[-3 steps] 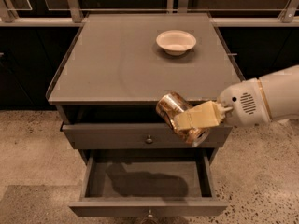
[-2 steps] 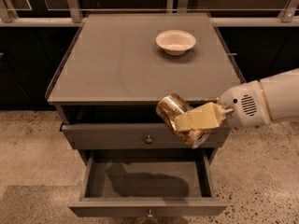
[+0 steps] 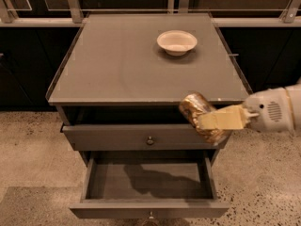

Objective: Place orange can into middle drawer

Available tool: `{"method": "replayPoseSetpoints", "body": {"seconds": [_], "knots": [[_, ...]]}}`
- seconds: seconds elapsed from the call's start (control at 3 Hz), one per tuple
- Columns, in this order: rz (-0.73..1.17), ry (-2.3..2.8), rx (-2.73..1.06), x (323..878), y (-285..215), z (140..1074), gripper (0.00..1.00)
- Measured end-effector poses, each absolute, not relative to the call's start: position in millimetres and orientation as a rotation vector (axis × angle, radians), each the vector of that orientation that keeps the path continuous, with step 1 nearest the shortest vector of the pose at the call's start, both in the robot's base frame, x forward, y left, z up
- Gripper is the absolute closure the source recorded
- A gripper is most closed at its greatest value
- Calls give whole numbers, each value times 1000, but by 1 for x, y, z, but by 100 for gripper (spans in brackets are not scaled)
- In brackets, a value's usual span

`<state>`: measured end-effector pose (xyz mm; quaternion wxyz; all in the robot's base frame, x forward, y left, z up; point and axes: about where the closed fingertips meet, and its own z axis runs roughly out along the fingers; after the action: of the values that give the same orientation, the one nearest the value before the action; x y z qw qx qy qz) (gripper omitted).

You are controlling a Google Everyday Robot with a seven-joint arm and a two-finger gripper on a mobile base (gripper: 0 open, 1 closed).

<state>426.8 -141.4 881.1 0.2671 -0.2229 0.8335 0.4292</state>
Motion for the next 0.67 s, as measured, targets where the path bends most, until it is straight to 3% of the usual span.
{"method": "replayPoseSetpoints", "body": {"seconds": [0.67], "knots": [[1183, 2216, -253, 430, -198, 818, 100]]}}
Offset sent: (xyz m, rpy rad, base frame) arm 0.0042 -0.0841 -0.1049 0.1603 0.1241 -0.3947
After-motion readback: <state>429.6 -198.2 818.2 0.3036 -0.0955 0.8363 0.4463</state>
